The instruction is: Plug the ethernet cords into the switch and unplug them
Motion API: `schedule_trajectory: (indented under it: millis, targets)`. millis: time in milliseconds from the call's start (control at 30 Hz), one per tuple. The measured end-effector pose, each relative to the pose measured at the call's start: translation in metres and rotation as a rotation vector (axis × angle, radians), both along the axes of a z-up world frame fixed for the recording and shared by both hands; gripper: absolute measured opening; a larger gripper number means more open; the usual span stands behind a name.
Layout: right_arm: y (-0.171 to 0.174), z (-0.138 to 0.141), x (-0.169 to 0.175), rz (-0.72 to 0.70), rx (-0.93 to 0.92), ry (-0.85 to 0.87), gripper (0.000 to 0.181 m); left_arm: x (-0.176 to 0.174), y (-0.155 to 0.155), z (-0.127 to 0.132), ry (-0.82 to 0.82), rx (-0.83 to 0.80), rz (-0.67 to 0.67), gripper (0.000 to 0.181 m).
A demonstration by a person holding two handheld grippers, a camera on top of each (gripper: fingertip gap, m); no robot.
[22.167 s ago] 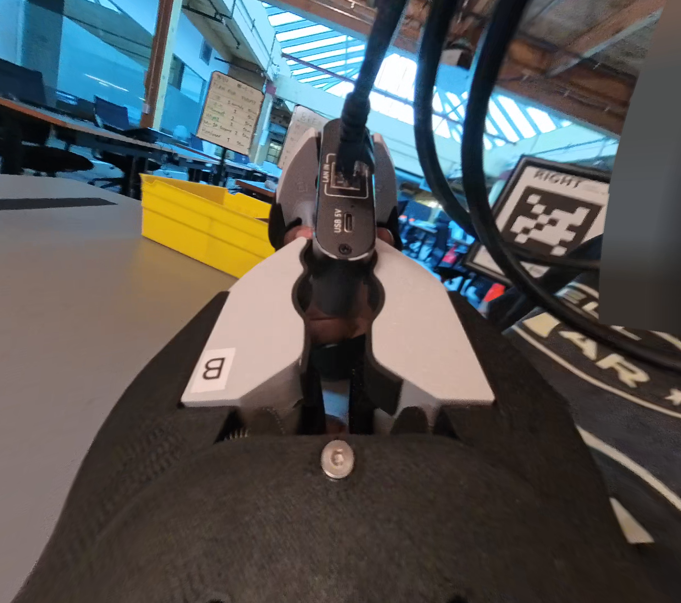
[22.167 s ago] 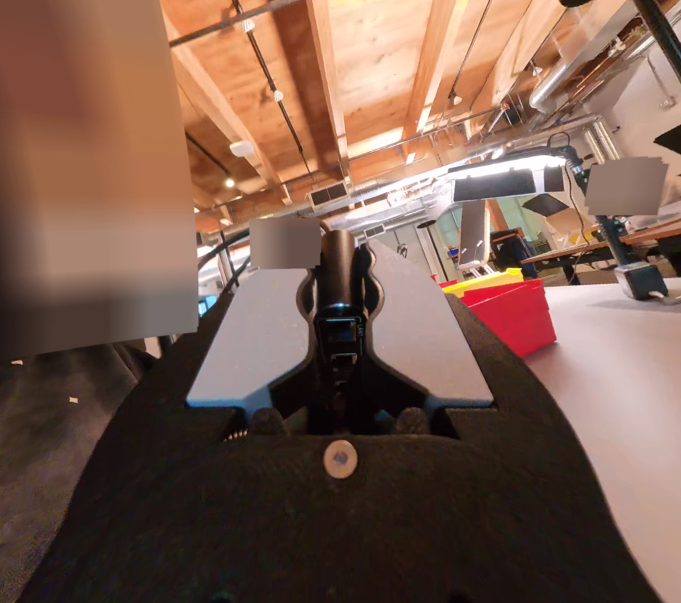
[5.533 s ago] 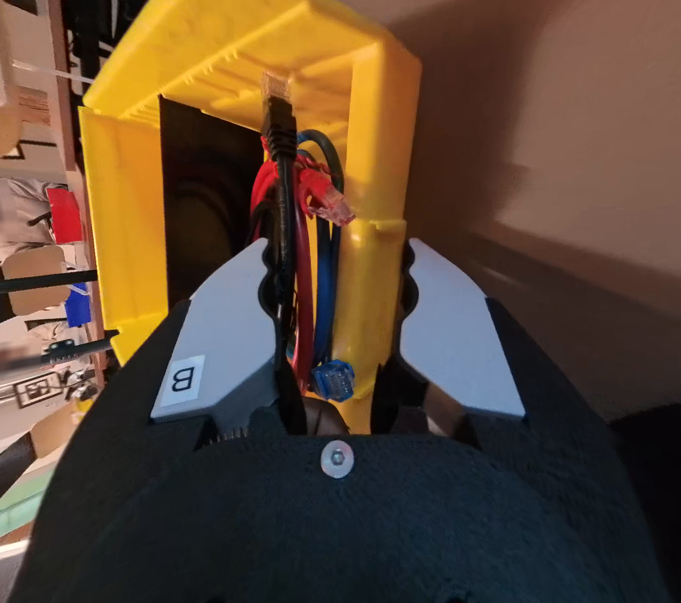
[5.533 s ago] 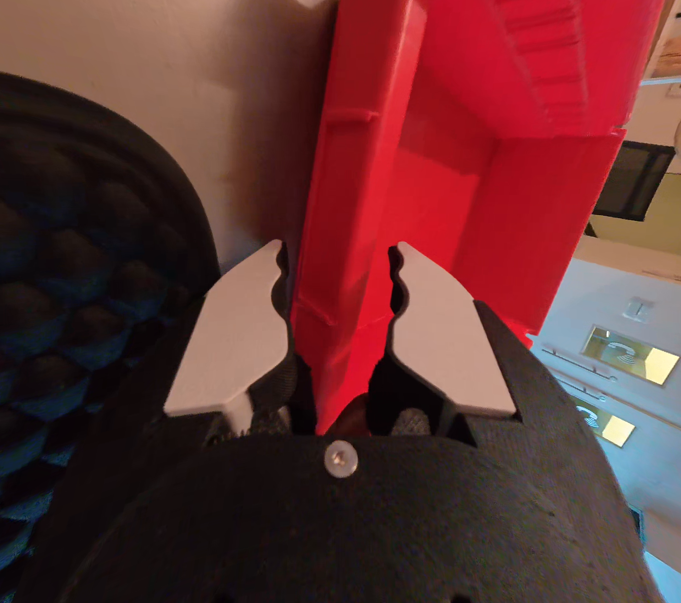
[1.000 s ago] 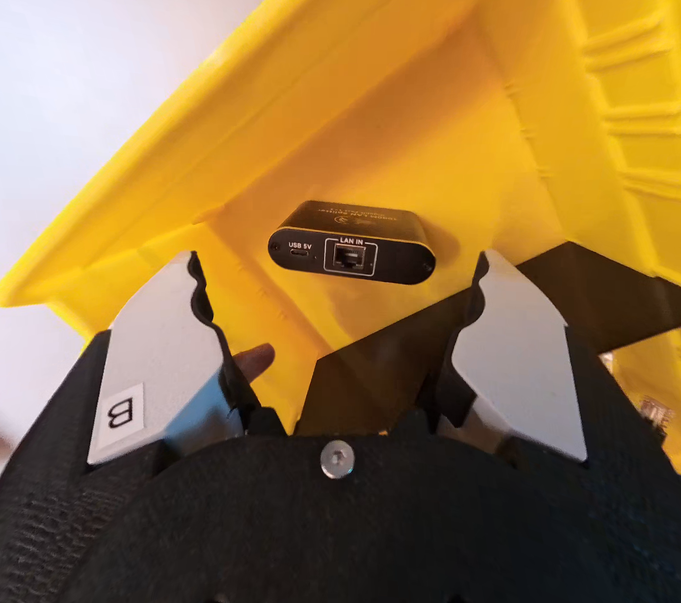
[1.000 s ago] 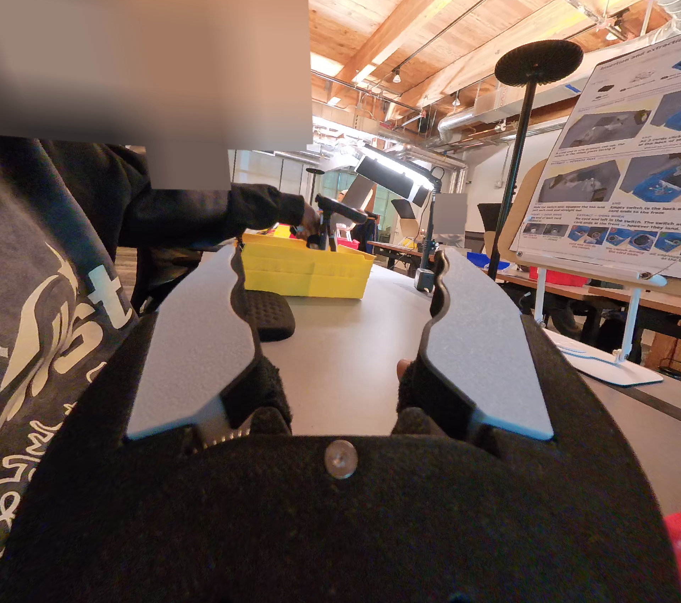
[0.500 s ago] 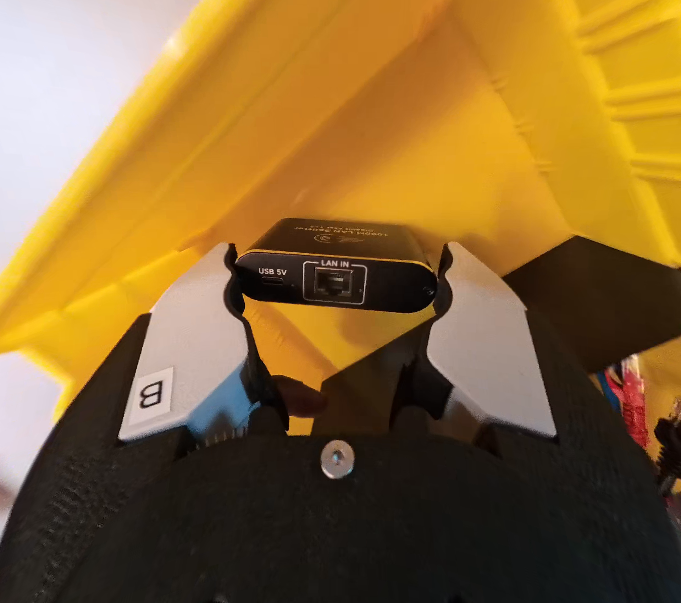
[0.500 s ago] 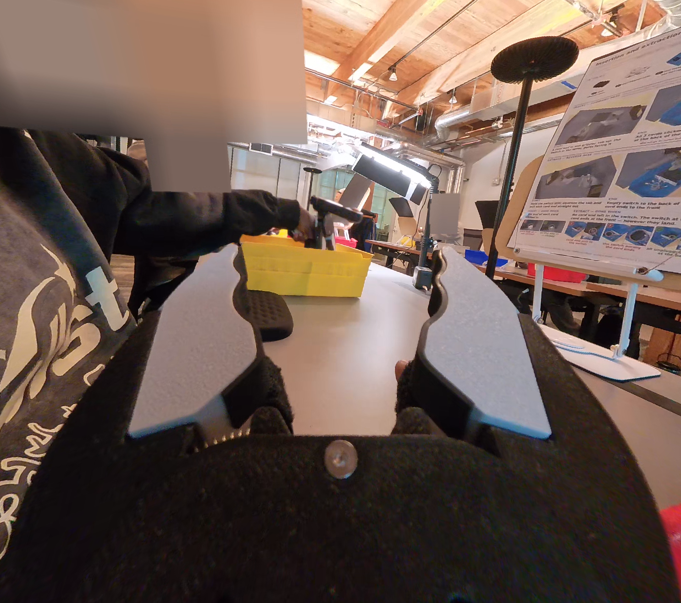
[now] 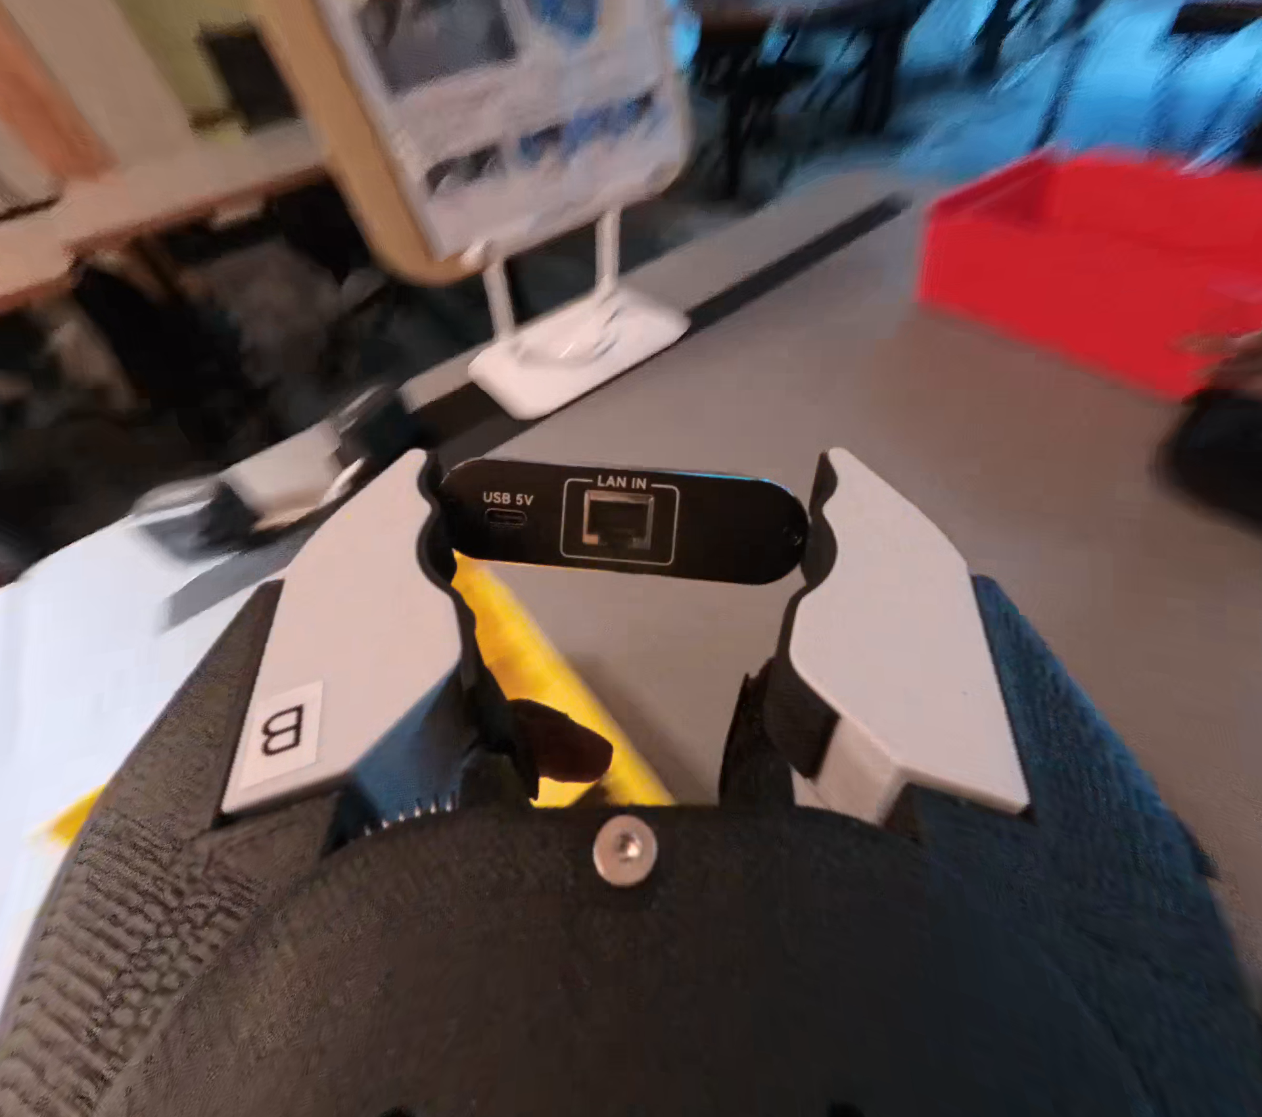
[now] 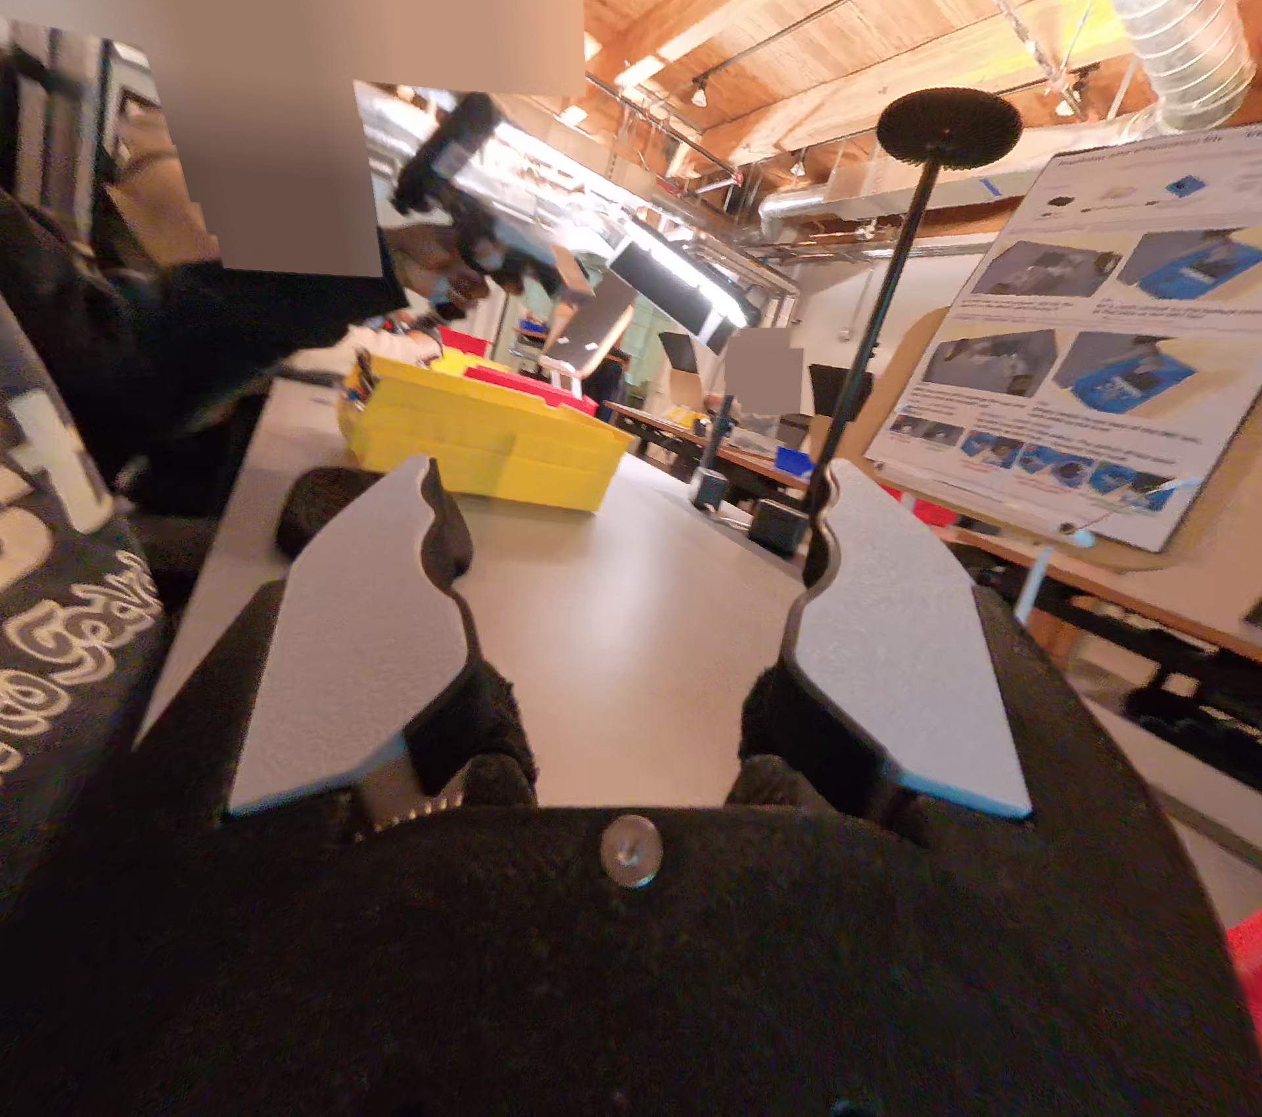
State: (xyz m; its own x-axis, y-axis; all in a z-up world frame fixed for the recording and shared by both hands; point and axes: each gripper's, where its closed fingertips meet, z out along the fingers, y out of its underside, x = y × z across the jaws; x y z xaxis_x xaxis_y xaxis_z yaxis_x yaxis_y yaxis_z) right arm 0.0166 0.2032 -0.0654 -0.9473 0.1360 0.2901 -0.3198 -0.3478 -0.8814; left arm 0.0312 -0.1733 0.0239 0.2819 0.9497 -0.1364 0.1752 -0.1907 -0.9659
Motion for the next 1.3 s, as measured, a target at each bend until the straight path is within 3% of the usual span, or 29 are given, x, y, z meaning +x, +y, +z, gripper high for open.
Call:
schedule_trajectory:
  millis: [167,333,400,467,567,700,733,833,900,967,1100,1167,1300]
  targets:
    - [-0.018,-0.003,0.011,-0.146,0.044,0.203,0.107,0.046,0.136,-0.001,0.18,0.354,-0.351,0.099]
    - [-0.045,0.01,0.053,-0.188,-0.036,0.397,0.107,0.056,0.227,-0.038,0.153,0.767,-0.563,0.098]
    - [-0.07,0.003,0.076,-0.173,-0.01,0.422,0.11,0.047,0.247,-0.053,0.105,0.926,-0.59,0.098]
    - [-0.091,-0.003,0.09,-0.247,0.011,0.516,0.108,0.033,0.26,-0.065,0.062,1.052,-0.59,0.099]
    - [-0.094,0.007,0.1,-0.333,-0.062,0.612,0.094,0.028,0.278,-0.072,0.02,1.171,-0.626,0.099]
    - [-0.095,0.005,0.089,-0.396,-0.038,0.596,0.078,0.027,0.29,-0.073,0.008,1.271,-0.645,0.099]
    - [-0.096,0.003,0.086,-0.415,-0.019,0.591,0.071,0.028,0.291,-0.072,0.013,1.289,-0.646,0.099]
    - [-0.094,-0.001,0.075,-0.486,0.034,0.569,0.025,0.03,0.3,-0.074,0.002,1.268,-0.655,0.098]
    - [-0.091,0.002,0.076,-0.435,0.022,0.508,0.024,0.034,0.304,-0.072,0.036,1.19,-0.67,0.098]
    - [-0.083,0.009,0.075,-0.284,-0.032,0.328,0.024,0.041,0.305,-0.068,0.1,1.069,-0.692,0.092]
    - [-0.06,0.033,0.068,0.319,-0.19,-0.344,0.023,0.048,0.307,-0.076,0.194,0.811,-0.68,0.091]
    - [-0.052,0.038,0.063,0.561,-0.257,-0.58,0.023,0.048,0.315,-0.082,0.201,0.73,-0.672,0.087]
    - [-0.06,0.027,0.067,0.596,-0.249,-0.611,0.023,0.046,0.323,-0.081,0.249,0.692,-0.629,0.051]
